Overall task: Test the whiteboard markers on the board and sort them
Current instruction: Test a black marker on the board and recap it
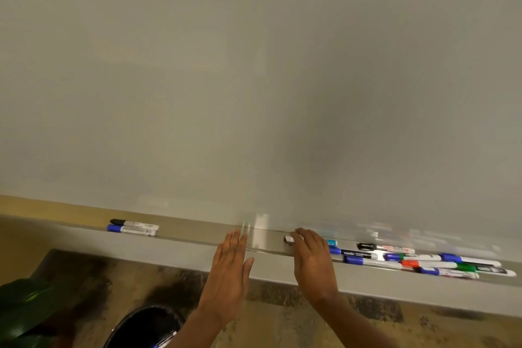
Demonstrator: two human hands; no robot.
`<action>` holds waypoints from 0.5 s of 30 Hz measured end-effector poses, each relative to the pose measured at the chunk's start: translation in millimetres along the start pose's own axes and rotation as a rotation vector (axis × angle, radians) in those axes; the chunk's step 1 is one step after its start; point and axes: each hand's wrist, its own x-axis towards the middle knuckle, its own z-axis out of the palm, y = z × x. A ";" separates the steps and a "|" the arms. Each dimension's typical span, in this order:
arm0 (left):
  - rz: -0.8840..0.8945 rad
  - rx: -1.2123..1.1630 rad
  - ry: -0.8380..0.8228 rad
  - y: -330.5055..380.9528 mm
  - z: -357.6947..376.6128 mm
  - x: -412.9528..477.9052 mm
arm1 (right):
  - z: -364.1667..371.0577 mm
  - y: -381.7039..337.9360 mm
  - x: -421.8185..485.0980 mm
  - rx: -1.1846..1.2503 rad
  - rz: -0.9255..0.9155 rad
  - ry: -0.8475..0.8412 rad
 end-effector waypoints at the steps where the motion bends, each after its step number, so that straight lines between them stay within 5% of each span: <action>1: 0.010 -0.004 -0.017 5.8 3.5 2.3 | -0.3 9.5 0.5 -0.011 0.009 -0.015; 15: -0.018 -0.072 -0.075 43.9 24.6 21.2 | 26.7 49.4 19.2 -0.110 -0.093 -0.154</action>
